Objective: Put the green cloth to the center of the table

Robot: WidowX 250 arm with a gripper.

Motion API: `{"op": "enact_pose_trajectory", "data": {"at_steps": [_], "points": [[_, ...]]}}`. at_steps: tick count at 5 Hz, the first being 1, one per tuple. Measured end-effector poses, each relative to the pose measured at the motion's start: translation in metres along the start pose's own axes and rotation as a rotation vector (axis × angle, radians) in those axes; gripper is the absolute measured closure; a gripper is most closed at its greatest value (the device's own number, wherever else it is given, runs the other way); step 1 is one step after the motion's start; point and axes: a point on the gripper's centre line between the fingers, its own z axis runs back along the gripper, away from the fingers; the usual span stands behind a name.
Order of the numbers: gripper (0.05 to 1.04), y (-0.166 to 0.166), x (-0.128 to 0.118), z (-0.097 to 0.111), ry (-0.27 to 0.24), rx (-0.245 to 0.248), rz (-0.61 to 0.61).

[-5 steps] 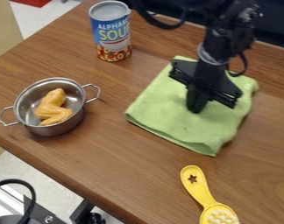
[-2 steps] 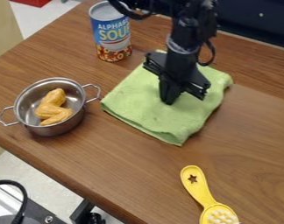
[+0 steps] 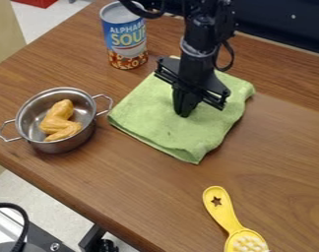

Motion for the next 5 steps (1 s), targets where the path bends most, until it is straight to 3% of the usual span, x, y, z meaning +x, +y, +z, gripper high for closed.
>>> {"op": "enact_pose_trajectory", "data": {"at_steps": [1,3,4,5], "points": [[1.031,0.001,0.001,0.013,-0.025,-0.004,0.024],[1.028,0.000,0.003,0.046,-0.063,-0.063,0.055],[0.993,-0.001,0.002,0.058,-0.059,-0.083,0.121],[0.846,-0.003,-0.001,0.063,-0.035,-0.076,0.151]]}}
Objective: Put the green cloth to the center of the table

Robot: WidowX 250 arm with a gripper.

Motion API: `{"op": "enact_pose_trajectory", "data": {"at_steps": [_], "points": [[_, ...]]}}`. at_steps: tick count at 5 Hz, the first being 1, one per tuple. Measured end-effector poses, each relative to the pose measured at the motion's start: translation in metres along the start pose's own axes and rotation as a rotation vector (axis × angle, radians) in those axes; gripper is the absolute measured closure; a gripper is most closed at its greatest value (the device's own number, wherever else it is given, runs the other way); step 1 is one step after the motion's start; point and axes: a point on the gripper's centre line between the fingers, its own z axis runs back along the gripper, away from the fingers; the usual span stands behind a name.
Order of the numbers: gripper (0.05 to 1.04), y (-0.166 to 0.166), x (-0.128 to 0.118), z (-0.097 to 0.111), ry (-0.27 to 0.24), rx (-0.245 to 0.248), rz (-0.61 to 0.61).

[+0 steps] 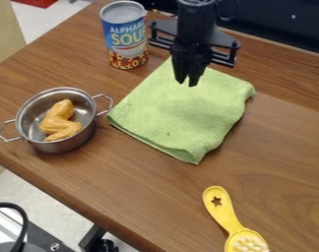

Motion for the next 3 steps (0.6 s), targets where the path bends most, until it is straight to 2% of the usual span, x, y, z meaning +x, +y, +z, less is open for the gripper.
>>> {"op": "enact_pose_trajectory", "data": {"at_steps": [1,2,3], "points": [[0.587,-0.004,-0.003,0.004,0.009,-0.006,0.043],[0.314,-0.009,-0.003,0.024,-0.066,-0.045,0.141],[0.091,-0.019,-0.013,0.023,-0.068,-0.070,0.220]]}}
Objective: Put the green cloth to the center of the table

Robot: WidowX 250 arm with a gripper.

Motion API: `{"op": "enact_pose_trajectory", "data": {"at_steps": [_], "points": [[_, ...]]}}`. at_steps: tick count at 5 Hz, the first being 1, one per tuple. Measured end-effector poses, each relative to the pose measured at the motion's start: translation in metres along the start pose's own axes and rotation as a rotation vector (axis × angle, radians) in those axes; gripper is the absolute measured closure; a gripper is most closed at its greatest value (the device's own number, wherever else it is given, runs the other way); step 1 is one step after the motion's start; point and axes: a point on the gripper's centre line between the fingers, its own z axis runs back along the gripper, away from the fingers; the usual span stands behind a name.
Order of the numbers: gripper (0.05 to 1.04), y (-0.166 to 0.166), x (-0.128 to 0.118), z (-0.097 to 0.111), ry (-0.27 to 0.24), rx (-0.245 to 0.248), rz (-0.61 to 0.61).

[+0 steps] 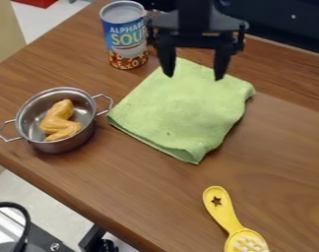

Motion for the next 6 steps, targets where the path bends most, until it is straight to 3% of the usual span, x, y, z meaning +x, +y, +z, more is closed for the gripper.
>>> {"op": "enact_pose_trajectory", "data": {"at_steps": [2,3,4,6], "points": [[0.083,-0.035,-0.020,0.003,-0.006,-0.016,0.085],[0.083,-0.049,-0.024,0.004,-0.019,-0.002,0.093],[0.083,-0.058,-0.020,-0.002,-0.021,0.029,0.141],[0.083,-0.073,0.000,0.000,-0.030,0.023,0.216]]}}
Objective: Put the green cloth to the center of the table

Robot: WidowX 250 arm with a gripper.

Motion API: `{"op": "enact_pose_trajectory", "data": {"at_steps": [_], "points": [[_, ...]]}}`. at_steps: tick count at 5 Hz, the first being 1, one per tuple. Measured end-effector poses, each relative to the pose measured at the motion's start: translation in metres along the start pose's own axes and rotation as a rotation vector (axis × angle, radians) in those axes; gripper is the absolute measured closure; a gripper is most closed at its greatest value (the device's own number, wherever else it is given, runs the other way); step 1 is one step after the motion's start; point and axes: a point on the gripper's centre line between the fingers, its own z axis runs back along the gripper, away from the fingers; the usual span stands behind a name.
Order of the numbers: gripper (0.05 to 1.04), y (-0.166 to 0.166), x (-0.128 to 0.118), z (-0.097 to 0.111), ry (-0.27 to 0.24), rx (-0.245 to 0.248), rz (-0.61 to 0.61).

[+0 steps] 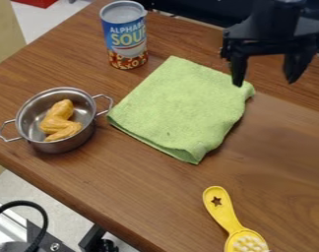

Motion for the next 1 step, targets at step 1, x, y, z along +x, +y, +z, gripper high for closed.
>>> {"op": "enact_pose_trajectory", "data": {"at_steps": [1], "points": [[0.083,-0.0054,0.0055,-0.0039,-0.005,0.014,-0.001]]}}
